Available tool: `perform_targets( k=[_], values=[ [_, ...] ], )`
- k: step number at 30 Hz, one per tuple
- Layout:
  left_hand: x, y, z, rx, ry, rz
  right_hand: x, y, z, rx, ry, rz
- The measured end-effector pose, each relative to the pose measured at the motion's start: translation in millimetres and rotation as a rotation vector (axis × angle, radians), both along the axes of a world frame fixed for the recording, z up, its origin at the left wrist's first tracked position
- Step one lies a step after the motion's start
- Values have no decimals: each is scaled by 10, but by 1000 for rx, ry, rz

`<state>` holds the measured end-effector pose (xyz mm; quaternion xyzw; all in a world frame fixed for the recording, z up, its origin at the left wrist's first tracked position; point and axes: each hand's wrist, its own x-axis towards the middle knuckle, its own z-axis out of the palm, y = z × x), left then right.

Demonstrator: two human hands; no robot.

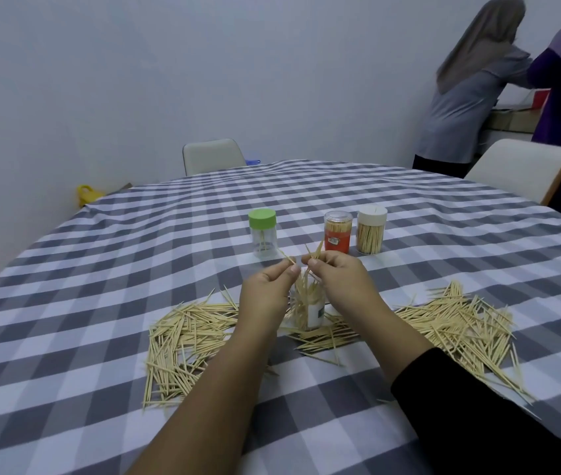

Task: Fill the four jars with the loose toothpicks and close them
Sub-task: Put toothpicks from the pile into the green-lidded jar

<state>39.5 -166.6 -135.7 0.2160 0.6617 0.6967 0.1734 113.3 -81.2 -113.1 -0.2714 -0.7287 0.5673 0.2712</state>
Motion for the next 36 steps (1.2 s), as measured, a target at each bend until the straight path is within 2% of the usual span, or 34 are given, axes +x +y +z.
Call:
perform_targets(
  k=[4, 10, 18, 24, 27, 32, 36],
  values=[
    [7, -13, 4, -63, 49, -27, 48, 23, 13, 14, -97, 49],
    [14, -40, 61, -111, 0, -27, 113, 55, 18, -20, -72, 90],
    [-4, -79, 32, -126, 57, -61, 169, 105, 6, 39, -63, 77],
    [1, -65, 33, -120, 12, -42, 167, 119, -6, 35, -47, 52],
    [-20, -66, 36, -125, -17, -28, 193, 140, 22, 11, -72, 22],
    [-63, -79, 25, -202, 13, -76, 261, 134, 19, 63, -166, 97],
    [-59, -92, 30, -215, 44, -85, 235, 126, 23, 1, -163, 53]
  ],
)
